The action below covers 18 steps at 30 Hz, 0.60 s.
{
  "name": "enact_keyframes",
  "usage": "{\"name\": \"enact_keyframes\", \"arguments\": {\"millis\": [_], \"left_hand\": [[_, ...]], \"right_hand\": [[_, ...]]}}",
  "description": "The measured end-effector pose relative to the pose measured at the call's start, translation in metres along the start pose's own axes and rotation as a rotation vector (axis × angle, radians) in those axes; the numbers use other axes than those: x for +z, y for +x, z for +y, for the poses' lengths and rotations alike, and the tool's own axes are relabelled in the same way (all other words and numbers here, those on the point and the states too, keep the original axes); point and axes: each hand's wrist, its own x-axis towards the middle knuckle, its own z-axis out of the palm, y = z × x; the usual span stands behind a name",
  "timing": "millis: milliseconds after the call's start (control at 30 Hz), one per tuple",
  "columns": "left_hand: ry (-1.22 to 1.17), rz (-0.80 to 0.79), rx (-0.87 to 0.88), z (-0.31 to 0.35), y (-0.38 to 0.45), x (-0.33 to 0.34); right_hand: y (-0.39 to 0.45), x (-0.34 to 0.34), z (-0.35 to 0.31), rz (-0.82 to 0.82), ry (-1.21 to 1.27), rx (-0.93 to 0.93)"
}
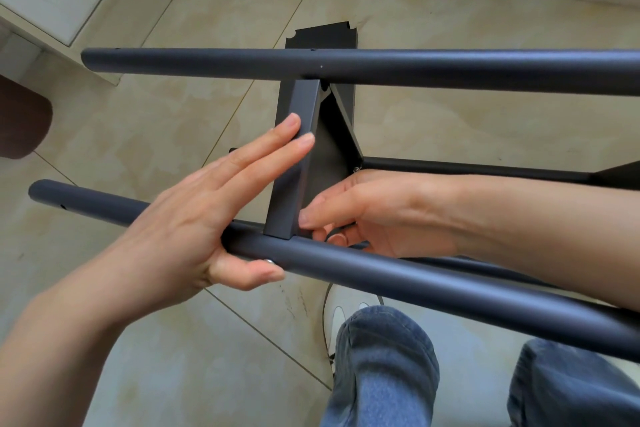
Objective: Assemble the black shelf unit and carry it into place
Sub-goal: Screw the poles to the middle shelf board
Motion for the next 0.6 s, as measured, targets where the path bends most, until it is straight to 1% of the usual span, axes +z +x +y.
{"name": "enact_keyframes", "arguments": {"millis": [133,267,400,500,600], "left_hand": [[0.045,0.02,0.003,-0.0009,-0.0002,0.0017],[0.069,0.011,0.011,-0.0029,0.0001,0.0044],[0.083,0.011,0.02,-0.0045,-0.0002,0.0043],[0.091,0.01,0.027,-0.0045,0.0006,0.0039],[0.081,0.01,0.018,-0.0019,0.0008,0.0036]], "right_hand": [[0.0017,0.0033,0.0014,0.009,0.023,-0.022],[-0.0007,0.0004,-0.0025,-0.011,0.073,0.033],[0.0003,0.0021,-0.003,0.025,0.03,0.051],[0.0012,0.0045,-0.0023,0.06,-0.005,0.038],[-0.0019,0.0058,-0.0038,0.048,0.014,-0.004]]}}
